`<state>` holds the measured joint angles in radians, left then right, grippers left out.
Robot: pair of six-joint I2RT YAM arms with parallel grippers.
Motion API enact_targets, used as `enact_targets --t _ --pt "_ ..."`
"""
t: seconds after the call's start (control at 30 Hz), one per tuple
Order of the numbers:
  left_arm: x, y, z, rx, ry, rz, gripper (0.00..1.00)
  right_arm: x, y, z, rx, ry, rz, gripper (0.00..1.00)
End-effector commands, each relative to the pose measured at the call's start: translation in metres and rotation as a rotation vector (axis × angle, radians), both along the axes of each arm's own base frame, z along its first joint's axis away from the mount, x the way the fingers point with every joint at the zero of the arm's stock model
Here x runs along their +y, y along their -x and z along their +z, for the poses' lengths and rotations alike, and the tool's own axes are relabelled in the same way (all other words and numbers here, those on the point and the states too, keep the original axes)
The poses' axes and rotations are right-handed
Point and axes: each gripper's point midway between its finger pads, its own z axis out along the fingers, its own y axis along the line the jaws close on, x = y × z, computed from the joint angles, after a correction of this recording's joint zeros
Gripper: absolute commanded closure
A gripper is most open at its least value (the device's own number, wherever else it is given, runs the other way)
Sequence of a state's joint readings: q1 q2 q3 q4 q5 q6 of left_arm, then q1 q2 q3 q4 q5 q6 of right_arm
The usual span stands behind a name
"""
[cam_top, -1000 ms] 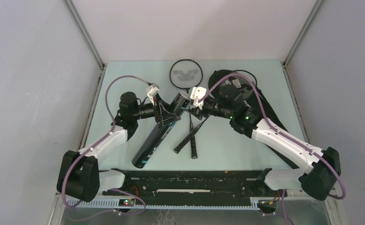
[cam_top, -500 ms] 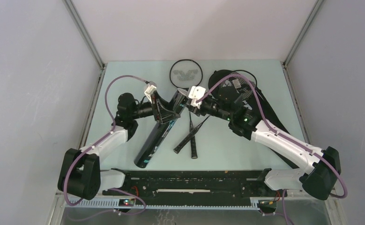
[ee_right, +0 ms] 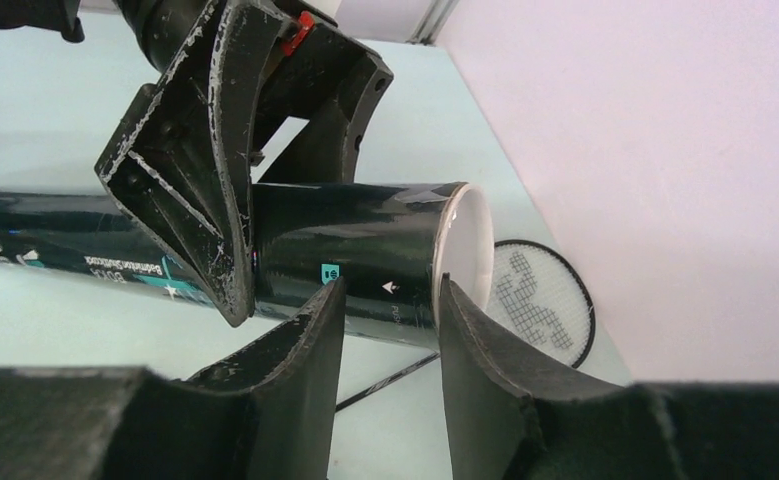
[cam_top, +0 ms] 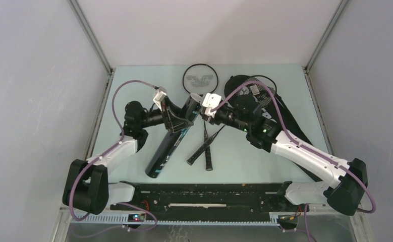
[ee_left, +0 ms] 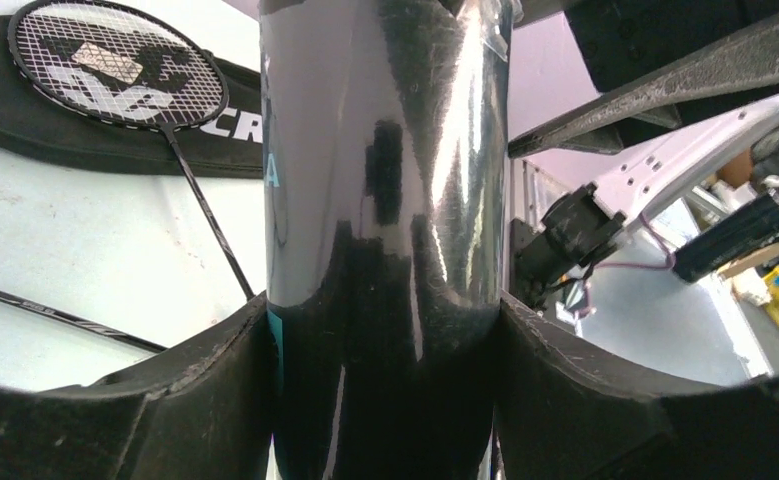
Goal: Pack up the badminton gear
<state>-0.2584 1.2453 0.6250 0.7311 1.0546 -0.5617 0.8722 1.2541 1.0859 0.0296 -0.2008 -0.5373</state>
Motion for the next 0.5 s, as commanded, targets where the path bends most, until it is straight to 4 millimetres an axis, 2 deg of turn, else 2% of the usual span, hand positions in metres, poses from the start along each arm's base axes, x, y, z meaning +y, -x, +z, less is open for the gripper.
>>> enact_targets --t 0.0,0.1,0.2,0.33,0.47 --pt "0.012 -0.025 0.063 -0.345 0.072 0.188 1.00 0.001 0.084 -0.099 0.404 0.222 0.251 0.43" --pt "0.014 -0.025 0.044 -0.401 -0.047 0.181 1.00 -0.014 0.071 -0.072 0.394 0.160 0.224 0.25" --pt "0.016 -0.023 0.029 -0.408 -0.152 0.144 1.00 -0.031 0.066 -0.050 0.385 0.101 0.222 0.13" --pt "0.019 -0.017 0.016 -0.463 -0.268 0.071 1.00 -0.047 0.067 -0.036 0.355 0.080 0.224 0.10" --pt "0.028 -0.014 0.004 -0.527 -0.427 -0.003 1.00 -0.067 0.063 -0.031 0.359 0.068 0.206 0.10"
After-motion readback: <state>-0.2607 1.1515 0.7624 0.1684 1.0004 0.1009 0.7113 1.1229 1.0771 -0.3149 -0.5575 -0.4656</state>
